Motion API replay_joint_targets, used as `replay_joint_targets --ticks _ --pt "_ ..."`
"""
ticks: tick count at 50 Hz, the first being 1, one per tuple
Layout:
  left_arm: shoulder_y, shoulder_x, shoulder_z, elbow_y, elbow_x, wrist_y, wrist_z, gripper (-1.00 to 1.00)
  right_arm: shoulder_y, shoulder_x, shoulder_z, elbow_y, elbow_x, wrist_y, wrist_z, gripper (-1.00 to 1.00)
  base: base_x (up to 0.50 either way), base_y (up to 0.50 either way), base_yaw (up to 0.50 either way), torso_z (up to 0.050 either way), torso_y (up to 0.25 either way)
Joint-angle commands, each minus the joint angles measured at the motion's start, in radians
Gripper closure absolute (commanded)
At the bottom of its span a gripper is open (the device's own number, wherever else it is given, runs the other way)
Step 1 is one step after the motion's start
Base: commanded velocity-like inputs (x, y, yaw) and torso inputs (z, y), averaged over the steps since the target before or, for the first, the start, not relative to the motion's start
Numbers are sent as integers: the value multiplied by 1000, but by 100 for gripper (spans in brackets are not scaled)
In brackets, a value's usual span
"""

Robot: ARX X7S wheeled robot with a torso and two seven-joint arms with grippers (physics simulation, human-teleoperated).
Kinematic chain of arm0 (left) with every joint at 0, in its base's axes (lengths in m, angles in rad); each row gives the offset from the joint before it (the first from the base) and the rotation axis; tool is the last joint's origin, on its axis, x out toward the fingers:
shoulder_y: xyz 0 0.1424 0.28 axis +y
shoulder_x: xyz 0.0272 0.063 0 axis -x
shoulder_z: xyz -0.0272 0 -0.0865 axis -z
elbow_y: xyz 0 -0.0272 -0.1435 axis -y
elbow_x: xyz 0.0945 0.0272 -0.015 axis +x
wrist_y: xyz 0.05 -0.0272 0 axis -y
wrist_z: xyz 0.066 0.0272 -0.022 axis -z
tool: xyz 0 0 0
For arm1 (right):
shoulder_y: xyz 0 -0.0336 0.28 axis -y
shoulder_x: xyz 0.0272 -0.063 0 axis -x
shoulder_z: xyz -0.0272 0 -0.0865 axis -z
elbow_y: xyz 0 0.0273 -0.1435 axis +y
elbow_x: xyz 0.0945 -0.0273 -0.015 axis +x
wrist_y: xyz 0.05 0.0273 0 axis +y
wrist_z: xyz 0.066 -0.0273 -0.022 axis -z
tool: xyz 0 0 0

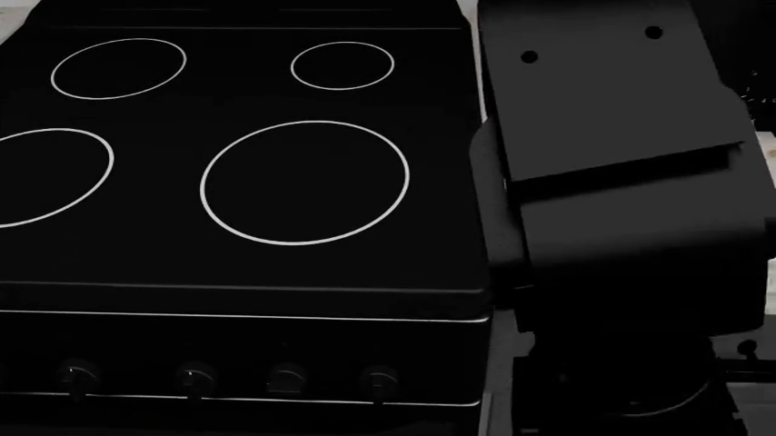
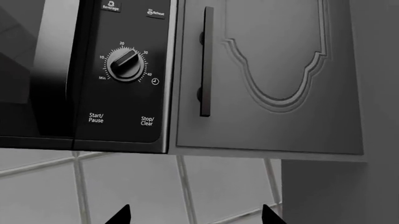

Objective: Press the stop button on the microwave

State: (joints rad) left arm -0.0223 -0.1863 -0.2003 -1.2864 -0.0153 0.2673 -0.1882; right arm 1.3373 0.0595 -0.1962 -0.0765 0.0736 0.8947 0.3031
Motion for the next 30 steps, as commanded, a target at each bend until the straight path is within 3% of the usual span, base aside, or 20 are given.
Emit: replay_joint_targets --ticks 1,18,30 --pt "4 1 -12 -23 5 -4 1 -100 242 -29 -25 373 -1 -127 20 -100 0 0 0 50 45" --pt "4 1 -12 -23 5 -4 1 -100 516 -54 -109 862 83 -330 67 -100 0 0 0 50 44" --pt "4 1 -12 -23 5 -4 1 -100 657 -58 -310 1120 278 -475 102 -100 0 0 0 50 44"
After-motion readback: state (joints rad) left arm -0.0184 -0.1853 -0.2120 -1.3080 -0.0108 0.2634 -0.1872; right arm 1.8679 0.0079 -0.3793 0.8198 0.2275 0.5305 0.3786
